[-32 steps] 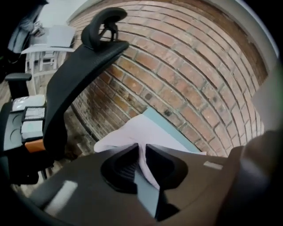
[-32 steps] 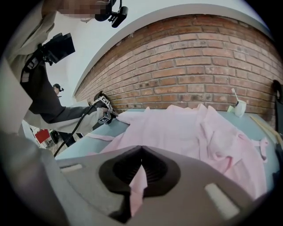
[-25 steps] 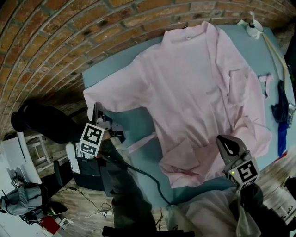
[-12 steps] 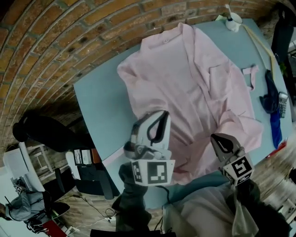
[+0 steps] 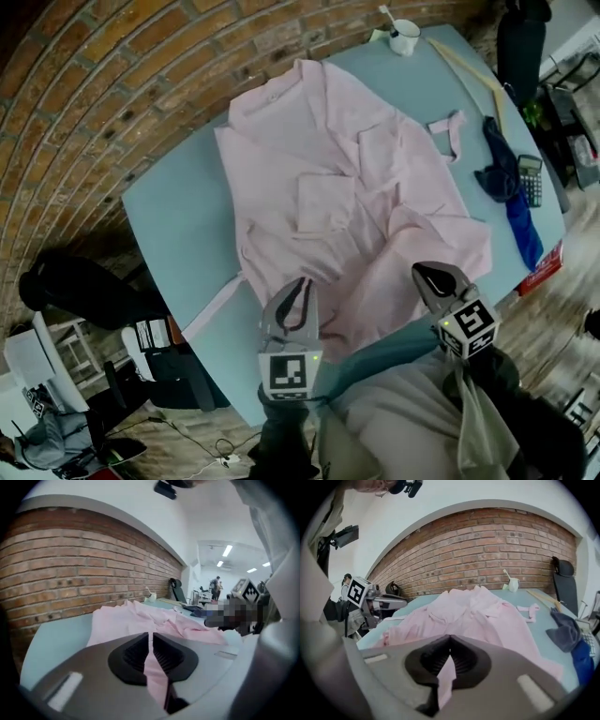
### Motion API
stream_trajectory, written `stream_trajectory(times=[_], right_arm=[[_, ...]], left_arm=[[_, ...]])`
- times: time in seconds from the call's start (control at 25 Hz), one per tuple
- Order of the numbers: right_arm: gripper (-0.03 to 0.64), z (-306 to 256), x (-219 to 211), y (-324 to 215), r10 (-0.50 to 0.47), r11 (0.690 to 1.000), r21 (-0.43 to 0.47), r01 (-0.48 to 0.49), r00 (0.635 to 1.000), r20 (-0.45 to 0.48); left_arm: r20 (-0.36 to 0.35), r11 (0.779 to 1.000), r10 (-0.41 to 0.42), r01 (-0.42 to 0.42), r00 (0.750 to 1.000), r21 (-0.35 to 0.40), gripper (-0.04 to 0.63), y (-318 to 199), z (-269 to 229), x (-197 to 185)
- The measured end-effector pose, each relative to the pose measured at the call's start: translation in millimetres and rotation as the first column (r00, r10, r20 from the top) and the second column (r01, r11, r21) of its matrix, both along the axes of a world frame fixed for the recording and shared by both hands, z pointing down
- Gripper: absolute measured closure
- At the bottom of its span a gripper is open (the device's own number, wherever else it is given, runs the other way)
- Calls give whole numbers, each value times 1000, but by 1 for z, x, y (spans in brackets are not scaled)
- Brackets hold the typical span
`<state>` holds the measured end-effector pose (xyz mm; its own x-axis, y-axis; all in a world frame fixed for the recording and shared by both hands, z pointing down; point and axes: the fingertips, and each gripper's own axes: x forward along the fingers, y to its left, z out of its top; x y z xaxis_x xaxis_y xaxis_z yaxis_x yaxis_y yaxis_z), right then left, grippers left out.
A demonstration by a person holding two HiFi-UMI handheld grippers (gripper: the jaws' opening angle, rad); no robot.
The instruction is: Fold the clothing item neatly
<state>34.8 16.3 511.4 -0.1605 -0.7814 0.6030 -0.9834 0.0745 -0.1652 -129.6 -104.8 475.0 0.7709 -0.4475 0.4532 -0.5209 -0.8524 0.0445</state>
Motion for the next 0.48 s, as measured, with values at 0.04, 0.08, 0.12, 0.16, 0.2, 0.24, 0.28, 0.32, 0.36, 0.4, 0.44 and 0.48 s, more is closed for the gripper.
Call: stream_trajectory(times=[0.04, 0.08, 0.12, 0.16, 0.2, 0.24, 0.28, 0.32, 0.36, 0.4, 0.44, 0.48], right_arm=[[615, 2, 3, 10, 2, 1000, -6, -2, 1000, 11], [615, 3, 8, 19, 1, 1000, -9, -1, 1000, 20], [615, 4, 12, 28, -3, 1000, -9, 3, 1000, 26], [615, 5, 17, 35, -13, 1000, -8, 13, 999, 30], [615, 6, 21, 40, -29, 1000, -7, 29, 999, 34], [615, 6, 23, 46, -52, 999, -5, 52, 998, 38], [615, 7, 24, 51, -85, 996, -2, 85, 996, 36], [615, 6, 24, 57, -132, 991, 2, 132, 991, 24], [615, 5, 24, 65, -191, 982, 7, 191, 982, -5], [615, 3, 24, 73, -258, 966, 11, 259, 965, -53], [615, 2, 27, 83, -322, 946, 11, 325, 940, -112], [615, 1, 32, 94, -371, 926, 5, 377, 914, -167]], left_arm=[[-11, 997, -74, 74, 997, -27, 575, 6, -2, -17], [-13, 989, -137, 136, 990, -52, 578, 15, -2, -31], [-13, 979, -189, 188, 982, -79, 588, 26, 1, -43], [-8, 968, -231, 228, 973, -106, 588, 39, 5, -52], [4, 957, -263, 261, 965, -127, 588, 52, 11, -57], [23, 946, -291, 291, 957, -142, 588, 66, 17, -61], [41, 934, -319, 321, 947, -153, 588, 80, 23, -62], [54, 920, -351, 355, 935, -167, 588, 93, 27, -63], [61, 901, -387, 391, 920, -187, 588, 107, 32, -64], [64, 877, -427, 431, 902, -214, 588, 119, 35, -65], [63, 845, -474, 474, 878, -249, 588, 130, 39, -67], [59, 805, -525, 518, 849, -290, 587, 141, 43, -70]])
